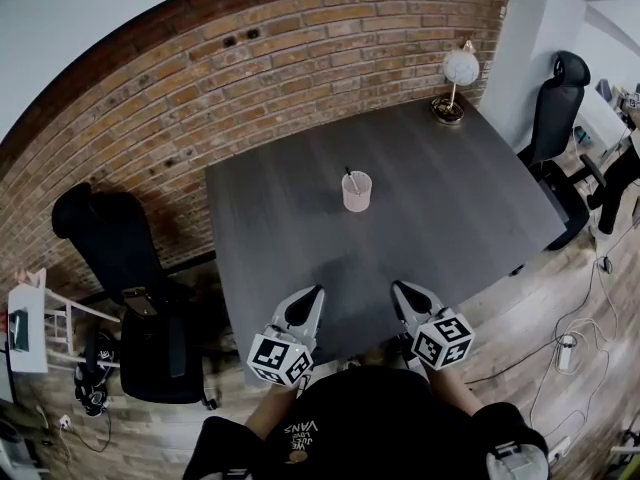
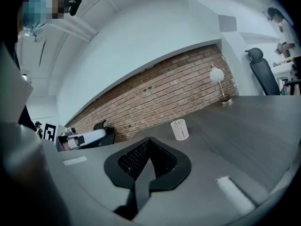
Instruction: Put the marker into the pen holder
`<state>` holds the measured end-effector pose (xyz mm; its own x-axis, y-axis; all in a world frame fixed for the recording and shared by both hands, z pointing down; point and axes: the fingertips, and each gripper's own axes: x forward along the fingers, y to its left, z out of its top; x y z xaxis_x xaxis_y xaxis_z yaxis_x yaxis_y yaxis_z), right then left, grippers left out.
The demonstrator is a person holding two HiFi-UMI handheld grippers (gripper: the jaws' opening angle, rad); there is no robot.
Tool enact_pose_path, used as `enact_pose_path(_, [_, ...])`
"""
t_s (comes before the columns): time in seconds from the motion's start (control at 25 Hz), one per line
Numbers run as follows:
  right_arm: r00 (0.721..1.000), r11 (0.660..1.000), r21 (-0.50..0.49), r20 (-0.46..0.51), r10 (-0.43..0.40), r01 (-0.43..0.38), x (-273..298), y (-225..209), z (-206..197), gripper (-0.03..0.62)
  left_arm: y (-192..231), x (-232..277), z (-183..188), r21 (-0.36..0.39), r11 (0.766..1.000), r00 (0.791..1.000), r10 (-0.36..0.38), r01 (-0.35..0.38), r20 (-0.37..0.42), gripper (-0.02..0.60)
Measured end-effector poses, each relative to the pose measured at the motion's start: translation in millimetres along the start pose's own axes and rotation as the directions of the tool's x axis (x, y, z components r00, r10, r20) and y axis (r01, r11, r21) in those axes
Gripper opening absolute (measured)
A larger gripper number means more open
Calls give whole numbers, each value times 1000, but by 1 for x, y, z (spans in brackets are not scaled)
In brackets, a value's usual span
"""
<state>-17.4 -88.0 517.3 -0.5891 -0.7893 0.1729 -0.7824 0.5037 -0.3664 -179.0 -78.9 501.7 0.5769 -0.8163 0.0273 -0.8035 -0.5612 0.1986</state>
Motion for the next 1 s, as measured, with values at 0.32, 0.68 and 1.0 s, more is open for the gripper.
enact_pose_path(0.32, [999, 1000, -15, -32, -8, 7, 3, 3, -11, -3, -7, -2, -13, -19, 1000, 1000, -8, 8, -29, 52])
enact_pose_path(0.68, [1000, 1000, -22, -23, -21, 20, 2, 0, -9, -5, -5, -1, -15, -23, 1000, 999, 2, -3, -32, 52])
enact_pose_path(1.0, [1000, 999, -28, -10, -16, 16, 6, -1, -1, -5, -2, -1, -13, -15, 1000, 999, 7, -8, -38, 52])
